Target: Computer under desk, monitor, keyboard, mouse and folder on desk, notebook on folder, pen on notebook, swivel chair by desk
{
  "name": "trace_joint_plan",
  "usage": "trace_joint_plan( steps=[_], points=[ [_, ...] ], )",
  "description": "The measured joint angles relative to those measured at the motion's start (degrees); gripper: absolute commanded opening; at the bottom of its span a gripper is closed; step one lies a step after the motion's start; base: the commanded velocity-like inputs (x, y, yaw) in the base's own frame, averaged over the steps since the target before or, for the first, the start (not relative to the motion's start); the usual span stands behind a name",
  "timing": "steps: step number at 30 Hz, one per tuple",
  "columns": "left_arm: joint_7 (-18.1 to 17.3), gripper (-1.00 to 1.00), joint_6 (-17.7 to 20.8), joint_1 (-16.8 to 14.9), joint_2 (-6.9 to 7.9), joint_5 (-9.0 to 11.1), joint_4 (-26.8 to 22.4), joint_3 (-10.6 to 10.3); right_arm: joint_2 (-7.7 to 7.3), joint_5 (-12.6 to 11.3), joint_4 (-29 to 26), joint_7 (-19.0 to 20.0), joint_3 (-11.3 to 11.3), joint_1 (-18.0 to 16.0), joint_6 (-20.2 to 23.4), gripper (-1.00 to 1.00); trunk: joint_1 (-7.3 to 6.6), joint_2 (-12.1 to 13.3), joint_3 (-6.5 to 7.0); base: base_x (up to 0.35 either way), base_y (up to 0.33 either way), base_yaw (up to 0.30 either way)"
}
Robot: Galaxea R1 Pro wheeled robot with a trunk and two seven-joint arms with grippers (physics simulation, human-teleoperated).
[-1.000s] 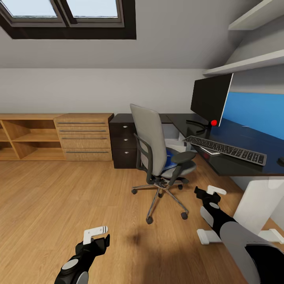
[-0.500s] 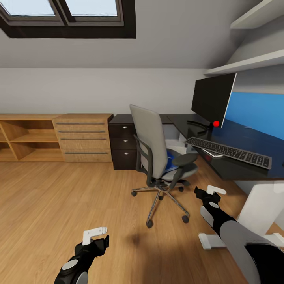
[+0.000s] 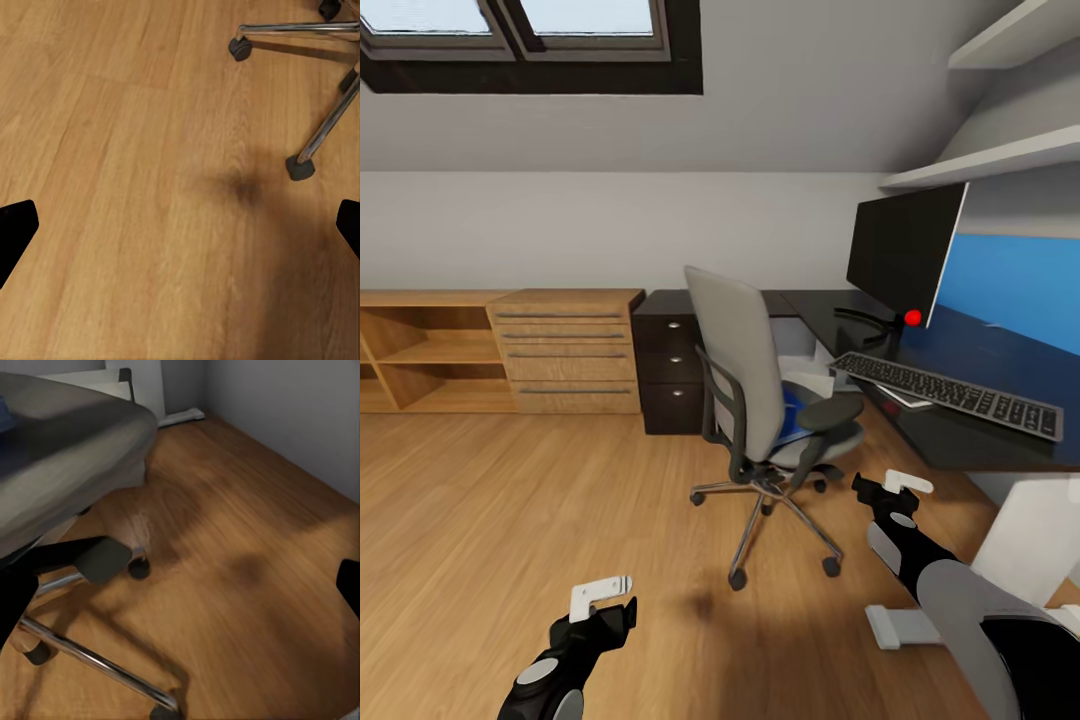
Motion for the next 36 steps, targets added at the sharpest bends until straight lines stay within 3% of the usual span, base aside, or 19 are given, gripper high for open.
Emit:
trace_joint_plan(
  steps=[12, 23, 36],
  points=[
    [-0.1, 1.0, 0.0, 0.0, 0.0, 0.0, 0.7, 0.0, 0.18, 0.0, -0.1, 0.0, 0.2, 0.0, -0.1, 1.0, 0.02, 0.0, 0.0, 0.094, -0.054, 0.0],
    [0.0, 1.0, -0.1, 0.0, 0.0, -0.1, 0.7, -0.1, 3.03, -0.1, -0.3, -0.3, -0.1, 0.0, -0.3, 1.0, 0.01, 0.0, 0.0, 0.146, -0.049, 0.0],
    [0.0, 1.0, 0.0, 0.0, 0.0, -0.1, 0.7, -0.1, 3.69, 0.0, -0.2, -0.3, -0.1, 0.0, -0.3, 1.0, 0.02, 0.0, 0.0, 0.021, -0.009, 0.005]
  ],
)
